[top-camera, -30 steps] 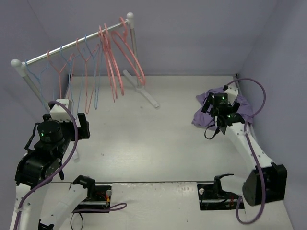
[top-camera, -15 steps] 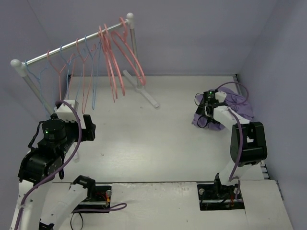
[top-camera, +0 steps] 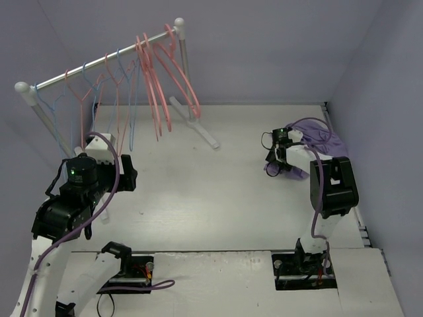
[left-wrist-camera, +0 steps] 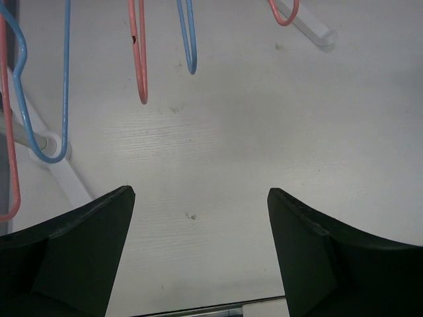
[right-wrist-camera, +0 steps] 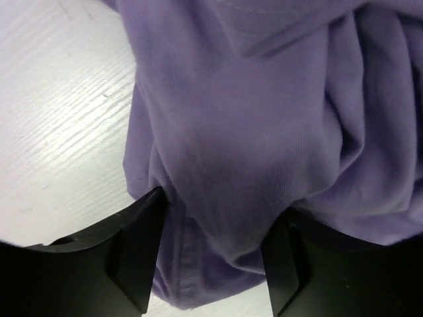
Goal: Place the t-shirt on the hanger
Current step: Move the T-shirt to the center of the board.
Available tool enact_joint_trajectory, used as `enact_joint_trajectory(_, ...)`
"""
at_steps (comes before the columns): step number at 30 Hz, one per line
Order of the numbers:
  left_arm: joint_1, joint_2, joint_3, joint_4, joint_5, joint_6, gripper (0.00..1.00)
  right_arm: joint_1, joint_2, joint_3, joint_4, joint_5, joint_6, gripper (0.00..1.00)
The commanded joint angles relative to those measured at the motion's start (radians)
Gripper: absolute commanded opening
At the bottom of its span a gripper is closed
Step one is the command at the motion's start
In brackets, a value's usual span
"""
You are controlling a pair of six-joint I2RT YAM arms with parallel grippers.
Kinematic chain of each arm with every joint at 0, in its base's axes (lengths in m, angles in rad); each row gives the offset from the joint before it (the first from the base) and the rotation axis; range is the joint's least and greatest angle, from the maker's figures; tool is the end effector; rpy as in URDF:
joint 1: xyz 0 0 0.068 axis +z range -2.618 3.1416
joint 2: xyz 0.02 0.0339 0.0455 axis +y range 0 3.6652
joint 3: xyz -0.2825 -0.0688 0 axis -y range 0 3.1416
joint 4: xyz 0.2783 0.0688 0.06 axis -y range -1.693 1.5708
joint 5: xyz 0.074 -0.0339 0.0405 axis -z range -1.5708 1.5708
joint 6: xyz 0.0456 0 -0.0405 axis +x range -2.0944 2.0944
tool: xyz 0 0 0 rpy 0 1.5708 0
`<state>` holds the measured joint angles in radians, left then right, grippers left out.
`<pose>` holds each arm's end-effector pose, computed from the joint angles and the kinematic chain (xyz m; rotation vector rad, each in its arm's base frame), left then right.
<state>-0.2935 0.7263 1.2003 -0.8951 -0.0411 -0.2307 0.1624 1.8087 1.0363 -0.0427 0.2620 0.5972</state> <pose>0.1328 -0.0382 0.4327 0.0362 2.0034 -0.2965 0.4053 0.0544 0.1509 0.6263 2.2661 0.0582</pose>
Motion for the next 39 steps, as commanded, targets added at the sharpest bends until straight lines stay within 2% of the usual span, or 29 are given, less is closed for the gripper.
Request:
enact_joint_trajectory(1,-0.003,0.022,0.021,0.032,0.027,-0.038,0.78,0.033,-0.018,0.044,0.027,0.026,-0.023,0.34)
enact_joint_trajectory(2,-0.003,0.024,0.023,0.032,0.029,-0.041,0.78,0.043,-0.025,0.046,0.026,0.029,-0.034,0.27)
enact_joint_trajectory(4,-0.003,0.034,0.034,0.032,0.036,-0.047,0.78,0.076,-0.068,0.047,0.026,0.036,-0.079,0.07)
enact_joint_trajectory(6,-0.003,0.043,0.047,0.032,0.041,-0.054,0.78,0.121,-0.119,0.049,0.023,0.046,-0.116,0.0)
enact_joint_trajectory(16,-0.003,0.107,0.136,0.036,0.149,-0.085,0.78,0.44,-0.463,0.064,-0.054,-0.003,-0.206,0.0)
enact_joint_trajectory(21,-0.004,0.114,0.161,0.036,0.172,-0.081,0.78,0.607,-0.559,0.101,-0.06,-0.064,-0.24,0.0)
enact_joint_trajectory(25,-0.004,0.111,0.174,0.039,0.179,-0.064,0.78,0.658,-0.574,0.196,-0.062,-0.122,-0.267,0.0)
enact_joint_trajectory(31,-0.007,0.106,0.145,0.053,0.293,-0.075,0.78,0.675,-0.524,0.291,-0.059,-0.163,-0.279,0.0)
enact_joint_trajectory(33,-0.007,0.099,0.127,0.056,0.314,-0.081,0.78,0.675,-0.516,0.285,-0.059,-0.159,-0.266,0.0)
enact_joint_trajectory(39,-0.026,0.057,-0.038,0.179,0.392,-0.196,0.78,0.672,-0.522,0.053,-0.057,-0.035,-0.079,0.0)
